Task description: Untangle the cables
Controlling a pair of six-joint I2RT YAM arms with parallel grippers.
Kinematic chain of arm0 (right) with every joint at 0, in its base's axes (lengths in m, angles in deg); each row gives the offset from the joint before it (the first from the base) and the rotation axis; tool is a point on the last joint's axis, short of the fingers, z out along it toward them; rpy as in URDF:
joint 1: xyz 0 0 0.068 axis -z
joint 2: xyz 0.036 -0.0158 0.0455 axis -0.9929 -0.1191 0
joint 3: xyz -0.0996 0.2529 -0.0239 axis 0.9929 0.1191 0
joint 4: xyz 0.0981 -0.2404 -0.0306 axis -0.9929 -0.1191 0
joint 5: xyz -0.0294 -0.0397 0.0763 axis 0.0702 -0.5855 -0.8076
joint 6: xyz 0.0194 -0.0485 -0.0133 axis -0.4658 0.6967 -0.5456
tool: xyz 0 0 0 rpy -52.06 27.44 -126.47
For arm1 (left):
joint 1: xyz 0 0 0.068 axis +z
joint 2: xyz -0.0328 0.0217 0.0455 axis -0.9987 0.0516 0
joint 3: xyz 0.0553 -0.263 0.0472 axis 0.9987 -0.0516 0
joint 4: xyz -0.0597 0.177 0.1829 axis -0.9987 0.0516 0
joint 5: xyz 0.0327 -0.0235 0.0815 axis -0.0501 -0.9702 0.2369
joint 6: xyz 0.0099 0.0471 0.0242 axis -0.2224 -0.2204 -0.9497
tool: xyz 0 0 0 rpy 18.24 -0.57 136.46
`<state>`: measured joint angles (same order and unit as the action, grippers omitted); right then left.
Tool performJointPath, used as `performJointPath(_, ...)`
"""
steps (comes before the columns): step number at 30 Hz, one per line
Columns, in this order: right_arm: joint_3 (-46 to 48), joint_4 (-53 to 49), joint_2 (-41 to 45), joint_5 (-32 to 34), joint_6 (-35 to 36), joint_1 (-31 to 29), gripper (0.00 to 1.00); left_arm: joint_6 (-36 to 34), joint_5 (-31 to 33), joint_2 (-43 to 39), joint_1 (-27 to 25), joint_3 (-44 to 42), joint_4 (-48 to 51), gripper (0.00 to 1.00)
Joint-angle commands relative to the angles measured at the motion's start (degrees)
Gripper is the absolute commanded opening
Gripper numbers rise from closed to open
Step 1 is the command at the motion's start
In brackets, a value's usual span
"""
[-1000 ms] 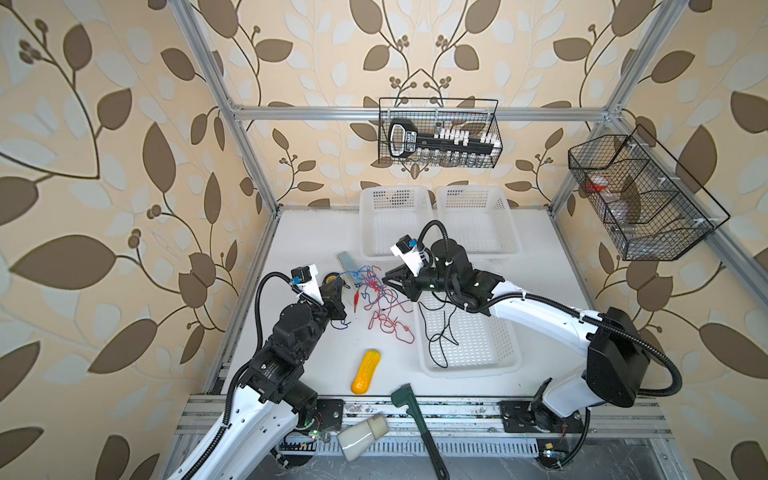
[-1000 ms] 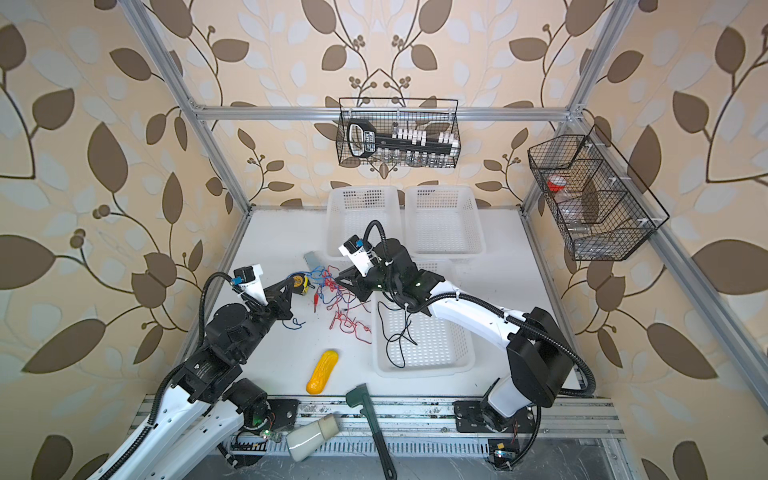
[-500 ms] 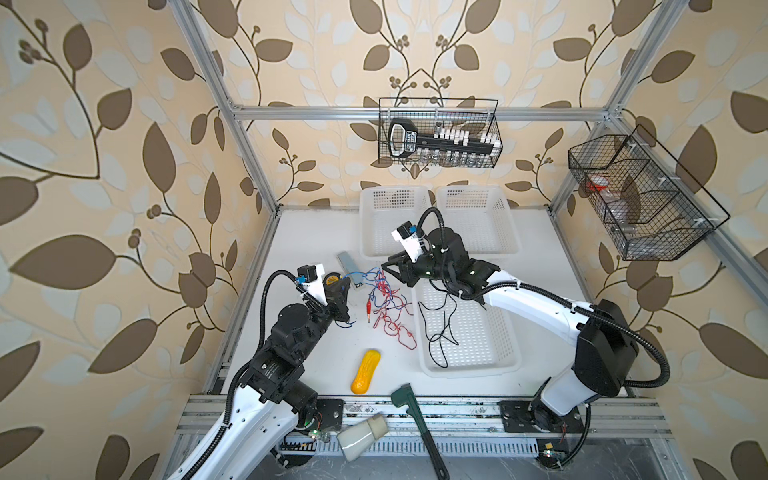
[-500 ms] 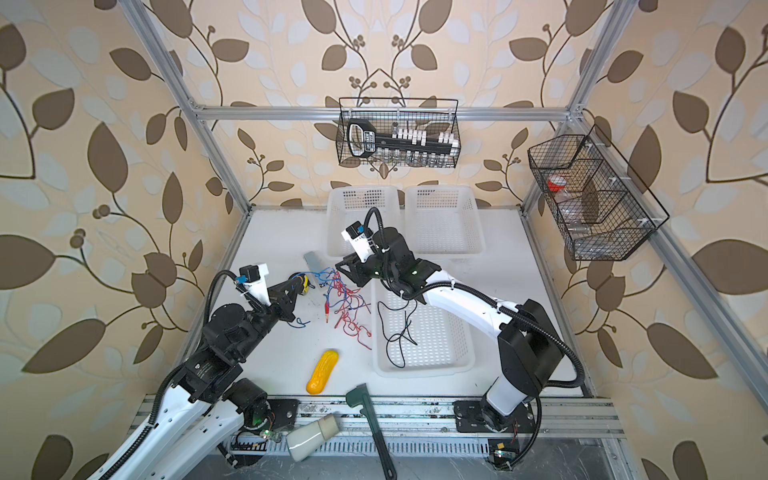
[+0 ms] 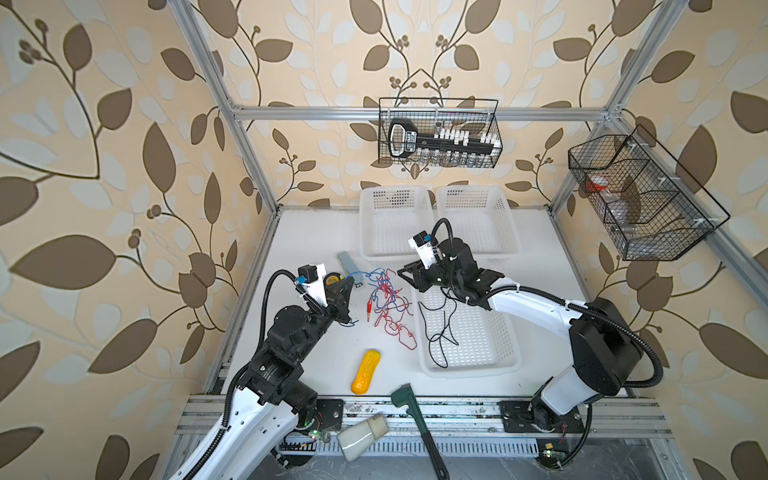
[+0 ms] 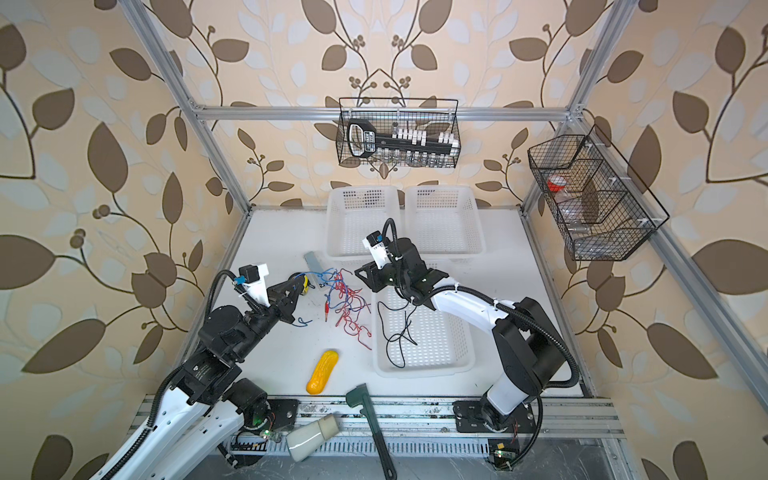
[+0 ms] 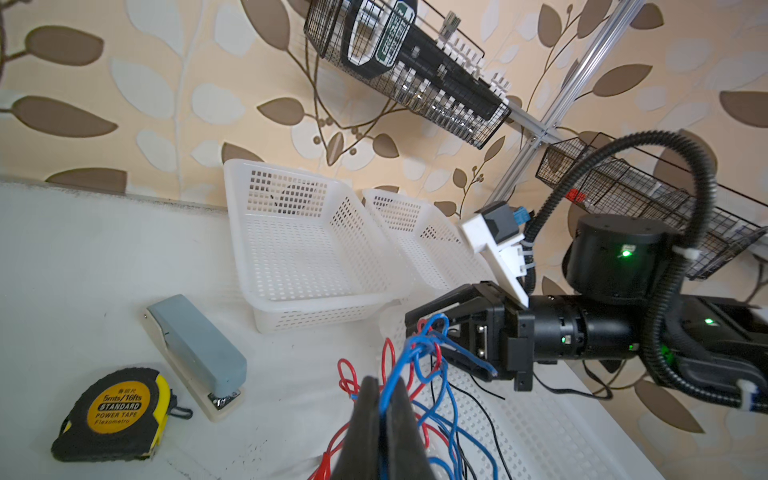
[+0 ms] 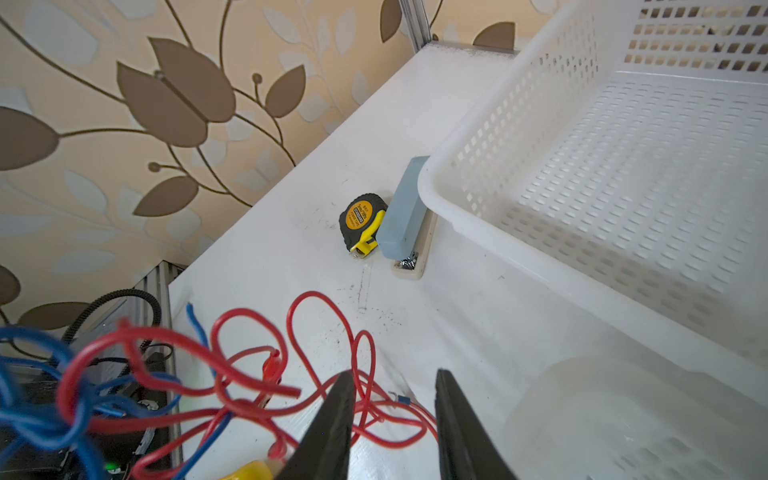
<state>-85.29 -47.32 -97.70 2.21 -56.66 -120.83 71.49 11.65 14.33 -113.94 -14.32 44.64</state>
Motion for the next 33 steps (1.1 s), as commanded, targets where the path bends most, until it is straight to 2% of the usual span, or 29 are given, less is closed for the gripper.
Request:
performJointPath(1,2.1,7.8,-0.9,-9.1,-0.7,0.3,0.37,-1.8,-2.9,-0.9,0.6,-0.2,-6.4,0.0)
performJointPath(4,2.6,11.8,-1.9,-13.7,-2.4,0.5,0.4,-2.7,-4.3,-0.4,0.6,-0.2,-7.2,0.0)
performJointPath(10,4.9,21.5,-2.0,-16.7,-9.3,2.3,0.43,-3.8,-4.9,1.0,0.6,0.1,-7.9,0.0)
performJointPath(19,6.7,21.8,-0.2,-19.3,-8.8,2.4,0.46,-4.2,-4.6,2.0,0.6,0.1,-9.3,0.0)
performJointPath(29,3.4,22.0,-3.3,-17.3,-8.6,0.6,0.46,-3.3,-9.3,3.9,0.6,0.7,-11.7,0.0)
performJointPath(31,2.7,23.1,-4.0,-17.4,-9.4,0.3,0.38,-3.2,-9.8,4.4,0.6,0.8,-11.7,0.0)
performJointPath(33,2.0,22.7,-4.3,-16.4,-9.6,-0.1,0.21,-3.1,-9.4,4.6,0.6,0.8,-11.7,0.0)
